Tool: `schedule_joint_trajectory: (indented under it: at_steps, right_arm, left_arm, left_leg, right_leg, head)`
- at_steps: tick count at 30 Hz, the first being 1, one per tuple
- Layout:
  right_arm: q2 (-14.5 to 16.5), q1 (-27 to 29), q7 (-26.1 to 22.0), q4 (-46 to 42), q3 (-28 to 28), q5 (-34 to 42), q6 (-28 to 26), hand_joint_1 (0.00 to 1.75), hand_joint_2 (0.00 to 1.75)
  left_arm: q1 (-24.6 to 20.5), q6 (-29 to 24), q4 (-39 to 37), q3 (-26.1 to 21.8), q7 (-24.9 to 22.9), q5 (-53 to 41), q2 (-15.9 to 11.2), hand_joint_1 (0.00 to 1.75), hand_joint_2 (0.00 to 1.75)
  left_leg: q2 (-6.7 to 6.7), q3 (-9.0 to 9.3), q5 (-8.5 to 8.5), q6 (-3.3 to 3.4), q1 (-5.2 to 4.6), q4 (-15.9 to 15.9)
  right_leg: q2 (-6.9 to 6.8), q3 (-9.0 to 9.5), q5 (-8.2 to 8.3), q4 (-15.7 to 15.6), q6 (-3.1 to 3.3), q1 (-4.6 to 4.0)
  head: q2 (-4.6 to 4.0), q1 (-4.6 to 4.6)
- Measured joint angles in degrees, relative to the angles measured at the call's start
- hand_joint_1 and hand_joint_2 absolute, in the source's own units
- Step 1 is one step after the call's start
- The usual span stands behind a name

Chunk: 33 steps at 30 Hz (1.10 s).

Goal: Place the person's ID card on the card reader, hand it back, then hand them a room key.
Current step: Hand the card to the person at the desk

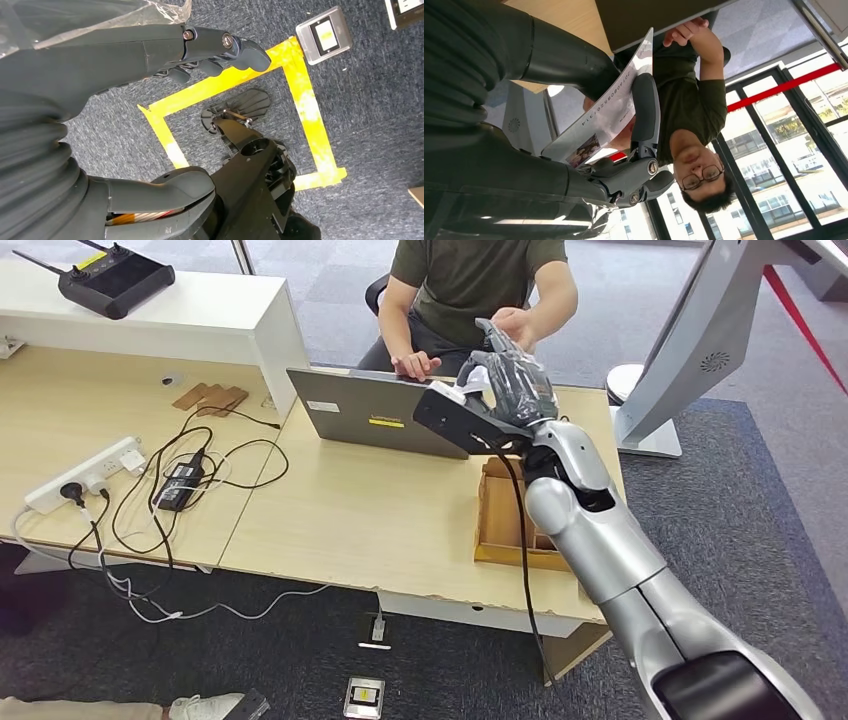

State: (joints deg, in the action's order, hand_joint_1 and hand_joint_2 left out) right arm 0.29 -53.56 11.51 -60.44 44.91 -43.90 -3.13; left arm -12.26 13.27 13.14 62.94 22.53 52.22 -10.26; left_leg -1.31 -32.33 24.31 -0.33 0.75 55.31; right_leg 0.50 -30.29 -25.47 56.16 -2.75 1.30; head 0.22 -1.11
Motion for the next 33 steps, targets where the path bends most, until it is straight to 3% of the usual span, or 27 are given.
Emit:
schedule_joint_trajectory:
  at_steps: [14, 15, 18, 19, 28, 33]
  right_arm:
    - [4.5, -2.3, -0.3, 10.0, 2.3, -0.1, -0.7, 1.71, 1.75]
    - [4.7, -2.4, -0.3, 10.5, 2.4, -0.1, -0.7, 1.36, 1.75]
    - [5.2, -2.7, -0.3, 11.7, 2.7, 0.0, -0.9, 0.08, 1.75]
    - [5.3, -2.7, -0.3, 12.0, 2.8, 0.1, -1.0, 0.00, 1.75]
    - [5.9, -2.6, 1.6, 14.0, 3.6, -0.7, -4.1, 0.00, 1.75]
    - [4.8, -1.6, 4.1, 10.1, 3.9, -7.5, -6.1, 0.00, 1.75]
  left_arm:
    - [1.4, -1.3, -0.1, 0.0, 0.1, 1.8, -0.1, 0.00, 1.75]
    - [1.5, -1.3, -0.1, 0.0, 0.2, 1.8, -0.1, 0.00, 1.75]
    - [1.8, -1.3, -0.1, 0.0, 0.4, 1.9, -0.2, 0.00, 1.75]
    - [1.9, -1.3, -0.1, 0.0, 0.5, 2.0, -0.2, 0.00, 1.75]
    - [2.3, -1.3, -0.2, 0.0, 0.7, 2.0, -0.4, 0.00, 1.75]
    - [2.5, -1.3, -0.2, 0.0, 0.8, 2.2, -0.4, 0.00, 1.75]
  left_leg:
    - [0.02, 0.01, 0.00, 0.00, 0.01, 0.0]
    - [0.03, 0.01, 0.00, 0.00, 0.01, 0.0]
    - [0.03, 0.02, 0.00, 0.00, 0.01, 0.0]
    - [0.03, 0.02, 0.00, 0.00, 0.01, 0.0]
    - [0.04, 0.04, 0.00, 0.00, 0.01, 0.0]
    - [0.06, 0.07, 0.00, -0.01, 0.01, 0.0]
  right_leg:
    - [0.01, -0.02, 0.00, 0.0, 0.00, 0.00]
    - [0.01, -0.02, 0.00, 0.0, 0.00, 0.00]
    - [0.01, -0.02, 0.00, 0.0, 0.00, 0.00]
    - [0.01, -0.02, 0.00, 0.0, 0.00, 0.00]
    - [0.01, -0.03, 0.00, 0.0, 0.00, 0.00]
    - [0.02, -0.03, 0.00, 0.0, 0.00, 0.00]
  head:
    - [0.00, 0.01]
    - [0.00, 0.01]
    - [0.00, 0.01]
    - [0.00, 0.01]
    - [0.00, 0.00]
    - [0.00, 0.00]
